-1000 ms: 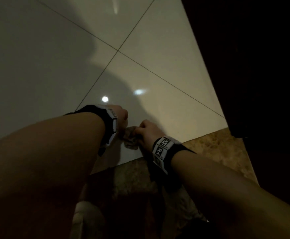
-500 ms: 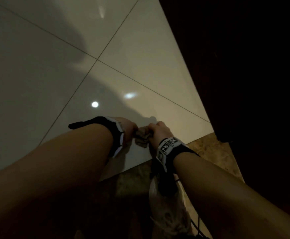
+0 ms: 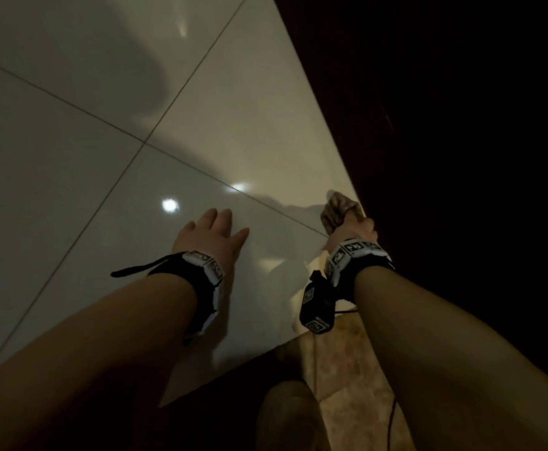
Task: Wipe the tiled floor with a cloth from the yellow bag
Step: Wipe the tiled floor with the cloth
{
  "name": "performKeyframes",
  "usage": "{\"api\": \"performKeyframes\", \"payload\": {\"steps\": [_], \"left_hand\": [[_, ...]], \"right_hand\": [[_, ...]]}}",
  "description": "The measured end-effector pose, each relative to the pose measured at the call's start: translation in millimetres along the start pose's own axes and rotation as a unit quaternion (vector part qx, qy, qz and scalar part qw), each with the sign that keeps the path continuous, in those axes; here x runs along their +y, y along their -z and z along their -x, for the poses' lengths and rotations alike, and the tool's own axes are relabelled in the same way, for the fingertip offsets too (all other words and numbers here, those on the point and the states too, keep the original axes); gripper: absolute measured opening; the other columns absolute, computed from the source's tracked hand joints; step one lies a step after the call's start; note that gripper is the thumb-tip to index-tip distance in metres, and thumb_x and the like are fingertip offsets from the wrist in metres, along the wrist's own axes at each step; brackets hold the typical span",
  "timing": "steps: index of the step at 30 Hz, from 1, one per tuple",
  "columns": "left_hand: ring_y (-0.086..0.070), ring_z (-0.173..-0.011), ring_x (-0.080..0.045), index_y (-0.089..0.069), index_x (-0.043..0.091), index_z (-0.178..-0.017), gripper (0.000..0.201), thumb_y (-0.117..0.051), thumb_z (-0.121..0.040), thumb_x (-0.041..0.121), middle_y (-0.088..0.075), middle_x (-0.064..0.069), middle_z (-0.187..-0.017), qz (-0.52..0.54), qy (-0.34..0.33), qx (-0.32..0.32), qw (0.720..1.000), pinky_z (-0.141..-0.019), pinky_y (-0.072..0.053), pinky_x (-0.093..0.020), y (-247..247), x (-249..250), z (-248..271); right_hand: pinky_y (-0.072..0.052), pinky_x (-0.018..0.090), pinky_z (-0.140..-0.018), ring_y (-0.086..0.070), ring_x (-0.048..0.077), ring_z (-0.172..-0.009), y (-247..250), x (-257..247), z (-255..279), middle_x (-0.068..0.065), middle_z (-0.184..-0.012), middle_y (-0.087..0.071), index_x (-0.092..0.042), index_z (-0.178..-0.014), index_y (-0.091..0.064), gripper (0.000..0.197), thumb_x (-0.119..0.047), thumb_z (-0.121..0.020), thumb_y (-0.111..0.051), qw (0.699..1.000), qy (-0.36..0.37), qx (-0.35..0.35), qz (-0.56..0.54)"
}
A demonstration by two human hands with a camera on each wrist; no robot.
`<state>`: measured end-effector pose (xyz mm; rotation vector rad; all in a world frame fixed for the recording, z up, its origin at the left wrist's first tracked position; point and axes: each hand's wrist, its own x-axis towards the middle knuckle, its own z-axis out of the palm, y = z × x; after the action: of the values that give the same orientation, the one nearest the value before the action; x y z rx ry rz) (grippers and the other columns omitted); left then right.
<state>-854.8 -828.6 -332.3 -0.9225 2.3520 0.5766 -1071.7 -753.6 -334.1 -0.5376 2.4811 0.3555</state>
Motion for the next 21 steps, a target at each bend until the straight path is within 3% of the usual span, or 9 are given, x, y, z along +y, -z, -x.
{"api": "performKeyframes", "payload": {"steps": [2, 5, 8, 10, 15, 18, 21], "left_hand": [[-0.001, -0.149, -0.03, -0.01, 0.038, -0.15, 0.066, -0.044, -0.093, 0.041, 0.003, -0.006, -0.161, -0.005, 0.002, 0.011, 1.0, -0.118, -0.017, -0.046, 5.2, -0.9, -5.9], [-0.017, -0.144, -0.029, -0.021, 0.032, -0.148, 0.064, -0.048, -0.091, 0.041, -0.016, -0.007, -0.156, -0.023, -0.002, 0.052, 0.998, -0.11, -0.031, -0.041, 19.5, -4.4, -14.3], [-0.036, -0.131, -0.027, -0.046, 0.024, -0.132, 0.049, -0.052, -0.086, 0.041, -0.04, -0.004, -0.139, -0.028, -0.008, 0.109, 0.994, -0.096, -0.04, -0.036, 36.2, -15.5, -23.3], [-0.042, -0.124, -0.026, -0.053, 0.022, -0.121, 0.041, -0.052, -0.085, 0.041, -0.047, -0.003, -0.131, -0.026, 0.003, 0.134, 0.991, -0.09, -0.042, -0.035, 44.6, -25.8, -26.9], [-0.036, -0.132, -0.027, -0.047, 0.021, -0.131, 0.051, -0.056, -0.084, 0.039, -0.041, -0.004, -0.141, 0.003, 0.048, 0.144, 0.988, -0.097, -0.04, -0.035, 48.0, -54.2, -33.9], [-0.037, -0.131, -0.029, -0.045, 0.019, -0.132, 0.058, -0.062, -0.08, 0.036, -0.042, -0.006, -0.14, 0.009, 0.077, 0.144, 0.987, -0.098, -0.04, -0.036, 41.6, -72.6, -31.1], [-0.036, -0.132, -0.028, -0.043, 0.017, -0.135, 0.055, -0.058, -0.084, 0.033, -0.041, -0.006, -0.14, 0.021, 0.099, 0.149, 0.984, -0.098, -0.04, -0.036, 37.1, -87.9, -23.0]], "right_hand": [[-0.026, 0.046, -0.112, -0.021, 0.037, -0.138, 14.5, -12.4, -19.9, 0.016, -0.153, -0.015, -0.019, -0.15, -0.014, 0.061, -0.027, -0.097, -0.043, 1.0, 0.001, 0.014, 0.021], [-0.03, 0.048, -0.109, -0.028, 0.037, -0.134, 26.0, -28.4, -38.3, 0.016, -0.149, -0.022, -0.014, -0.147, -0.023, 0.057, -0.03, -0.097, -0.044, 0.996, 0.008, 0.031, 0.08], [-0.034, 0.058, -0.102, -0.031, 0.033, -0.133, 25.3, -45.4, -41.3, 0.01, -0.146, -0.025, -0.015, -0.145, -0.023, 0.059, -0.035, -0.094, -0.046, 0.997, -0.034, 0.04, 0.057], [-0.033, 0.064, -0.098, -0.029, 0.033, -0.133, 26.6, -60.3, -41.3, 0.008, -0.145, -0.024, -0.016, -0.146, -0.02, 0.067, -0.037, -0.09, -0.051, 0.997, -0.042, 0.053, 0.037], [-0.032, 0.055, -0.106, -0.025, 0.037, -0.137, 46.6, -103.8, -51.3, 0.013, -0.151, -0.021, -0.014, -0.146, -0.026, 0.057, -0.03, -0.095, -0.046, 0.982, 0.134, 0.072, 0.108], [-0.031, 0.058, -0.107, -0.022, 0.035, -0.139, 57.5, -134.8, -48.3, 0.008, -0.151, -0.019, -0.019, -0.148, -0.021, 0.062, -0.032, -0.093, -0.047, 0.976, 0.176, 0.051, 0.119], [-0.03, 0.057, -0.109, -0.024, 0.035, -0.135, 58.1, -166.8, -34.3, 0.009, -0.148, -0.021, -0.022, -0.149, -0.021, 0.063, -0.029, -0.093, -0.049, 0.964, 0.226, 0.041, 0.131]]}}
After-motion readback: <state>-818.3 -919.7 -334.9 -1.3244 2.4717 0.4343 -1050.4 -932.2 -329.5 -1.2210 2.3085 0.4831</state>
